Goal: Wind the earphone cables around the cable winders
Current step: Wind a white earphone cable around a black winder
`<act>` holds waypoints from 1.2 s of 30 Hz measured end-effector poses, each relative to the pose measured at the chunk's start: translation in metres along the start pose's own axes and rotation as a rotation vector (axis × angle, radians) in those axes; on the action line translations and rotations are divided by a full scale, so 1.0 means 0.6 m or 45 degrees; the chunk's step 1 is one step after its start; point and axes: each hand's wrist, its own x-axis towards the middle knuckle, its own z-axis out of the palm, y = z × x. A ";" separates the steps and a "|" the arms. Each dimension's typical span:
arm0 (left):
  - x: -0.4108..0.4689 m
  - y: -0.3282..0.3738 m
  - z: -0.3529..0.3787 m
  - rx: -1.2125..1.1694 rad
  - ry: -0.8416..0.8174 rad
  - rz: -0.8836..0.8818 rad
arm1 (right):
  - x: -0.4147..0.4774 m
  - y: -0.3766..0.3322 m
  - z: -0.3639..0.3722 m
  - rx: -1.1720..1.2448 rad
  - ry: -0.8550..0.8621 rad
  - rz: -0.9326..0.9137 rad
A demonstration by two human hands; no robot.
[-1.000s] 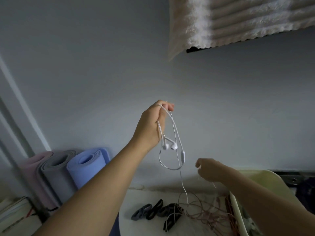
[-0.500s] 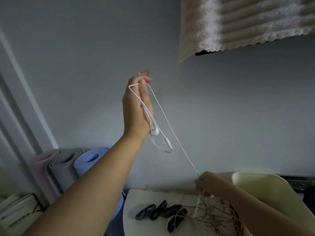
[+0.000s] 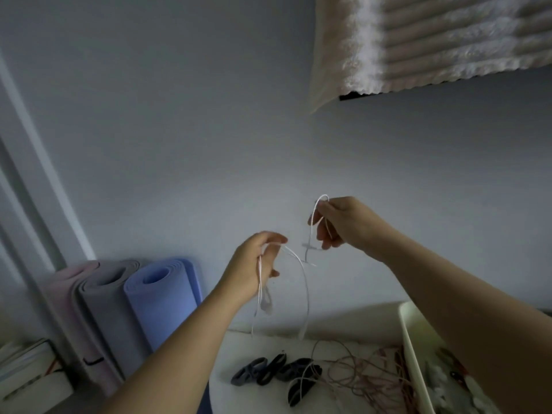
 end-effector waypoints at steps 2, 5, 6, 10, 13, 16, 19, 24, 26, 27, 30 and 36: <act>-0.013 -0.015 -0.003 0.108 -0.115 -0.032 | -0.011 0.010 0.004 -0.032 -0.105 0.115; -0.030 -0.037 -0.007 0.267 -0.388 -0.152 | -0.031 0.058 0.017 -0.123 -0.324 0.324; -0.037 -0.041 -0.007 0.357 -0.480 -0.210 | -0.039 0.076 0.022 -0.133 -0.382 0.384; -0.056 -0.045 -0.010 0.703 -0.641 -0.413 | -0.062 0.137 0.038 -0.096 -0.445 0.511; -0.057 -0.037 -0.032 1.009 -0.725 -0.544 | -0.064 0.153 0.053 -0.056 -0.445 0.508; -0.051 -0.029 -0.065 1.097 -0.826 -0.636 | -0.050 0.142 0.069 -0.046 -0.424 0.442; -0.047 -0.025 -0.095 0.671 -0.700 -0.722 | -0.027 0.111 0.083 0.015 -0.389 0.319; -0.024 -0.032 -0.134 -0.237 -0.100 -0.774 | 0.024 0.051 0.114 0.294 -0.296 0.098; -0.012 -0.036 -0.143 -0.297 0.036 -0.766 | 0.050 0.032 0.130 0.366 -0.244 0.081; -0.007 -0.039 -0.149 -0.290 0.066 -0.763 | 0.066 0.025 0.142 0.390 -0.211 0.079; -0.004 -0.053 -0.148 -0.244 0.068 -0.750 | 0.099 0.022 0.171 0.451 -0.117 0.115; -0.017 -0.145 -0.113 -0.317 0.119 -0.638 | 0.123 0.111 0.250 0.272 -0.244 0.279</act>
